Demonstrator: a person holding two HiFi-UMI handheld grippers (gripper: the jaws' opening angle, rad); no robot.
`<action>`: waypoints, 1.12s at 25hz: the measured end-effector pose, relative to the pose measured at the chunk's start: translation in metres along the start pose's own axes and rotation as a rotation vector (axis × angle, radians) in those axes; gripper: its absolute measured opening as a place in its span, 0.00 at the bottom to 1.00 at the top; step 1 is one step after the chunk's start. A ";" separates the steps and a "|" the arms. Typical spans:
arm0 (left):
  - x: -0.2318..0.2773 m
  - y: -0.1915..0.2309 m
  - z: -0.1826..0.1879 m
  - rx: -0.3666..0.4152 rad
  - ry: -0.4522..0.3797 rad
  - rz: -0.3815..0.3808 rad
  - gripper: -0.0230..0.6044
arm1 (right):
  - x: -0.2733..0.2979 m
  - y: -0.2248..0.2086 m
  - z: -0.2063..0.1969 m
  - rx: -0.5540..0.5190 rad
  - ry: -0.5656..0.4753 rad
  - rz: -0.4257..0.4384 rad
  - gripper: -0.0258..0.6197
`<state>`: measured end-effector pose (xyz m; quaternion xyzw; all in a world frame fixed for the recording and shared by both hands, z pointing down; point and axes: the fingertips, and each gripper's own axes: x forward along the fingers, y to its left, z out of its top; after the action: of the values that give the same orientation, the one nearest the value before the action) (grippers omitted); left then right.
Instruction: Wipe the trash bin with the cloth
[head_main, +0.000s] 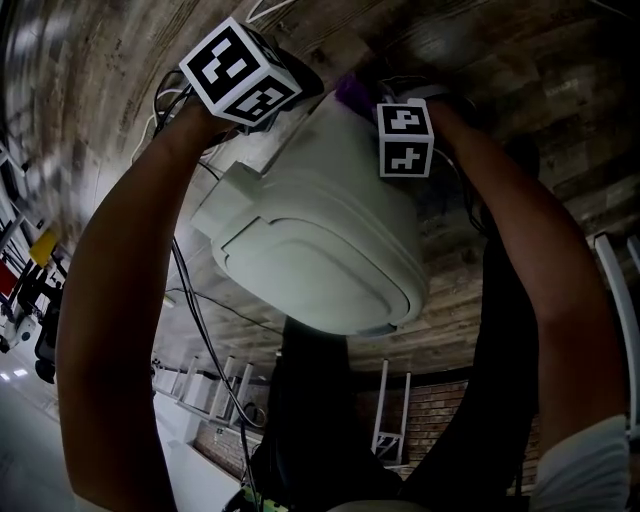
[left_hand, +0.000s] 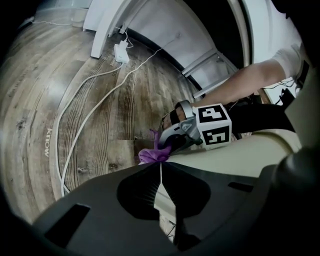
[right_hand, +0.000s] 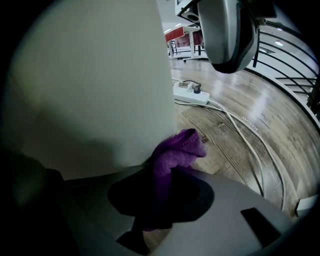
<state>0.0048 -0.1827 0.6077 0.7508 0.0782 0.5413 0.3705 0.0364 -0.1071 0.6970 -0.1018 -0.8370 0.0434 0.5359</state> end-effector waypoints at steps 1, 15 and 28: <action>0.000 -0.001 0.002 0.004 0.002 -0.002 0.05 | -0.001 0.005 -0.004 0.003 0.003 0.005 0.20; 0.019 -0.019 0.037 0.075 0.052 -0.025 0.05 | -0.001 0.098 -0.058 0.007 0.060 0.129 0.20; 0.068 -0.058 0.080 0.154 0.110 -0.093 0.05 | 0.003 0.166 -0.090 0.045 0.083 0.219 0.20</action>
<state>0.1187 -0.1439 0.6110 0.7416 0.1746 0.5565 0.3316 0.1370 0.0526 0.7074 -0.1822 -0.7969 0.1158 0.5642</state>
